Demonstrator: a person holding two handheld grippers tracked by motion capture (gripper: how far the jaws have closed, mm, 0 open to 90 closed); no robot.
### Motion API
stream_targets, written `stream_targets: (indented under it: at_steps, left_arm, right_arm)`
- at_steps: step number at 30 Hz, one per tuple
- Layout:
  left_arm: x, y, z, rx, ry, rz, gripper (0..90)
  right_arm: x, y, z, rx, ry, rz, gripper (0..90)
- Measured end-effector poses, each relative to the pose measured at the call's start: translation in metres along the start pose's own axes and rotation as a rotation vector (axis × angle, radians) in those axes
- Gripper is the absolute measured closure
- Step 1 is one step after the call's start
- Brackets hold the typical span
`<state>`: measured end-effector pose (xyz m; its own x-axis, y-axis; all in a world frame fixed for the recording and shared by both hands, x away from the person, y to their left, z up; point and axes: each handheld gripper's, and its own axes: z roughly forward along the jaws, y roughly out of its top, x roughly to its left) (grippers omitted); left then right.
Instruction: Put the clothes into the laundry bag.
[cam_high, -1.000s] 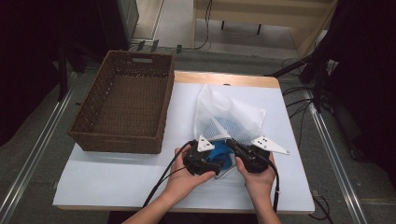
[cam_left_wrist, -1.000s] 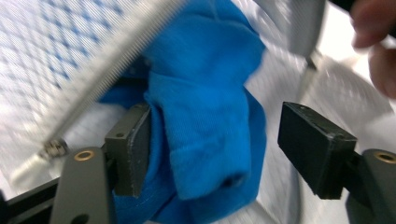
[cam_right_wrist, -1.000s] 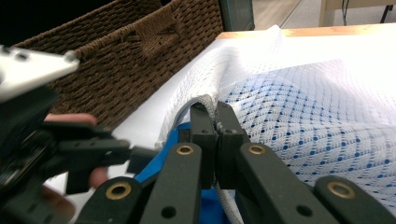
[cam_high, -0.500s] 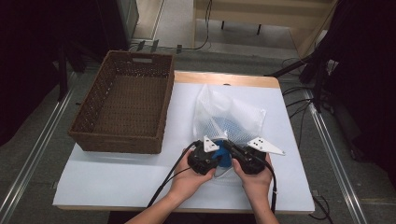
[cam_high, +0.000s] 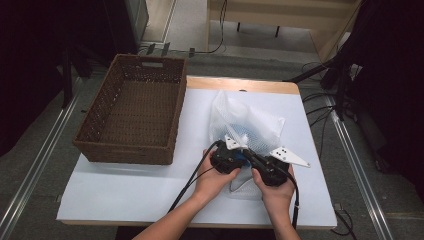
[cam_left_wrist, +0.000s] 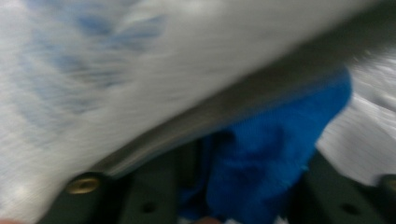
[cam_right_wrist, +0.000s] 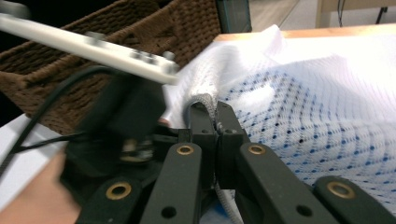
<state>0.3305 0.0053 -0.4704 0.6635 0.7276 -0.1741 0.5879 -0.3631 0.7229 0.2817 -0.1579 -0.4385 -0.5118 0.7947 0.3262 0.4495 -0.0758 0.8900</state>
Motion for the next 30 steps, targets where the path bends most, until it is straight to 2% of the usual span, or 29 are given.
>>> stream_targets:
  at_steps: [1,2,3,4,6,9,11,14,16,18,20,25,26,27,28,29,30]
  left_arm:
    - [0.000,0.000,0.000,0.000,0.000,0.000,49.5]
    - [-0.003,-0.001,-0.008,0.010,-0.037,0.034,42.6]
    - [-0.003,-0.001,-0.008,0.010,-0.037,0.034,38.4]
    - [-0.006,-0.004,-0.019,0.016,-0.047,0.065,35.6]
    - [-0.006,-0.008,-0.031,0.002,-0.069,0.072,32.4]
    - [-0.003,-0.012,-0.049,-0.021,-0.092,0.073,32.7]
    - [0.000,-0.014,-0.057,-0.028,-0.091,0.072,37.7]
    - [0.006,-0.018,-0.064,-0.022,-0.066,0.064,52.0]
    - [0.009,-0.020,-0.068,-0.022,-0.077,0.054,62.6]
    - [0.010,-0.022,-0.069,-0.014,-0.075,0.061,75.7]
    - [0.011,-0.023,-0.069,-0.002,-0.098,0.057,83.8]
    - [0.005,-0.021,-0.057,0.025,-0.095,0.053,85.8]
    - [0.000,-0.019,-0.046,0.049,-0.092,0.049,85.8]
    - [0.000,-0.019,-0.046,0.049,-0.092,0.049,85.7]
    - [-0.003,-0.015,-0.034,0.073,-0.071,0.046,85.7]
    - [-0.004,-0.013,-0.028,0.072,-0.071,0.028,85.6]
    - [-0.004,-0.013,-0.028,0.072,-0.071,0.028,85.4]
  right_arm:
    - [-0.002,0.000,0.000,0.001,-0.003,0.000,90.0]
    - [-0.003,0.000,0.000,0.000,-0.007,0.001,90.0]
    - [-0.004,0.000,0.000,-0.001,-0.009,0.006,90.0]
    - [-0.005,0.000,0.000,-0.003,-0.010,0.005,90.0]
    - [-0.006,0.001,0.000,-0.004,-0.013,0.005,90.0]
    - [-0.007,0.001,-0.001,-0.001,-0.018,0.012,90.0]
    - [-0.008,0.001,-0.001,-0.007,-0.021,0.014,90.0]
    - [-0.008,0.002,-0.002,-0.008,-0.022,0.018,90.0]
    - [-0.007,0.002,-0.002,-0.008,-0.023,0.012,90.0]
    - [-0.007,0.002,-0.002,-0.005,-0.022,0.008,90.0]
    - [-0.008,0.001,-0.001,-0.004,-0.022,0.013,90.0]
    - [-0.003,-0.001,0.002,0.007,-0.010,0.002,90.0]
    - [-0.001,-0.001,0.003,0.011,-0.007,-0.001,90.0]
    - [-0.001,-0.001,0.003,0.011,-0.007,-0.001,90.0]
    - [0.002,-0.002,0.004,0.014,0.003,-0.010,90.0]
    - [0.004,-0.002,0.004,0.015,0.005,-0.012,90.0]
    - [0.004,-0.001,0.004,0.011,0.008,-0.022,90.0]
